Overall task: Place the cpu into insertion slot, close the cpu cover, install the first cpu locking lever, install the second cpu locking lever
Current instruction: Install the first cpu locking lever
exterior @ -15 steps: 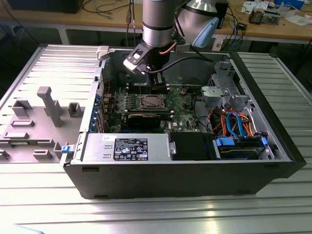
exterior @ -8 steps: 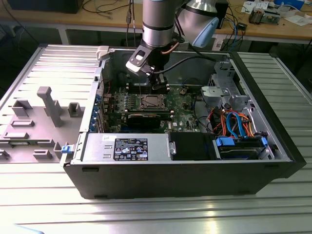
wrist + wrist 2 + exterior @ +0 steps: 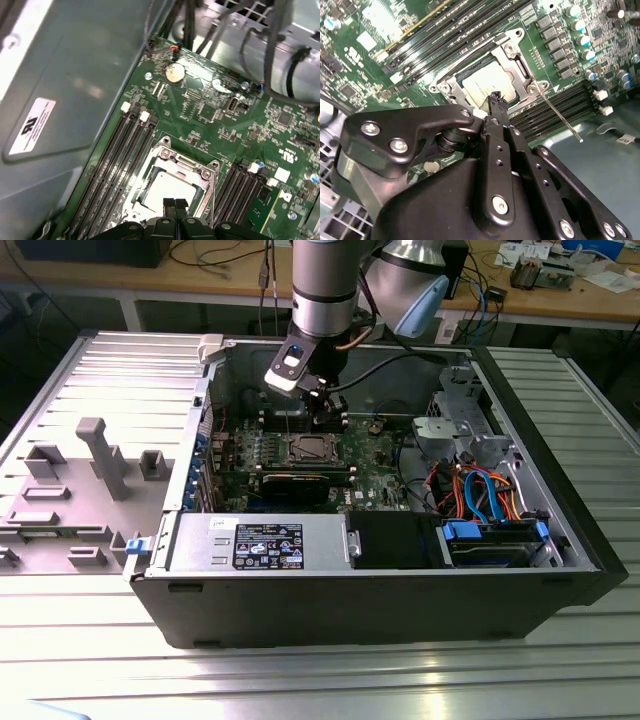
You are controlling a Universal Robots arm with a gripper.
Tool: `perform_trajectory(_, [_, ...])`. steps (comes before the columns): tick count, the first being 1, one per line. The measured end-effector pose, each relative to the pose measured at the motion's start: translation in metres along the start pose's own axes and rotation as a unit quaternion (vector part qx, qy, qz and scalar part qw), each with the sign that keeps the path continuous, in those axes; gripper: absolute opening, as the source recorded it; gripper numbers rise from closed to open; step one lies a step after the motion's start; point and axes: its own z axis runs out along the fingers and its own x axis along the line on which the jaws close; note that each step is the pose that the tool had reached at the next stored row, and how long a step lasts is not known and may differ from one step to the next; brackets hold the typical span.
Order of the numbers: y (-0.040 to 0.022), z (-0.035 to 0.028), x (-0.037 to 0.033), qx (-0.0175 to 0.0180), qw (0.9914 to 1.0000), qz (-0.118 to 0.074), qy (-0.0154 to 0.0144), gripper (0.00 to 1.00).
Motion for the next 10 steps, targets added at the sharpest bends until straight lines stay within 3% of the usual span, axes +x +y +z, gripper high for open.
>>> perform_trajectory(2, [0.0, 0.0, 0.0, 0.0, 0.99997, -0.008, 0.0001, 0.11])
perform_trajectory(10, [0.0, 0.0, 0.0, 0.0, 0.99997, -0.008, 0.0001, 0.11])
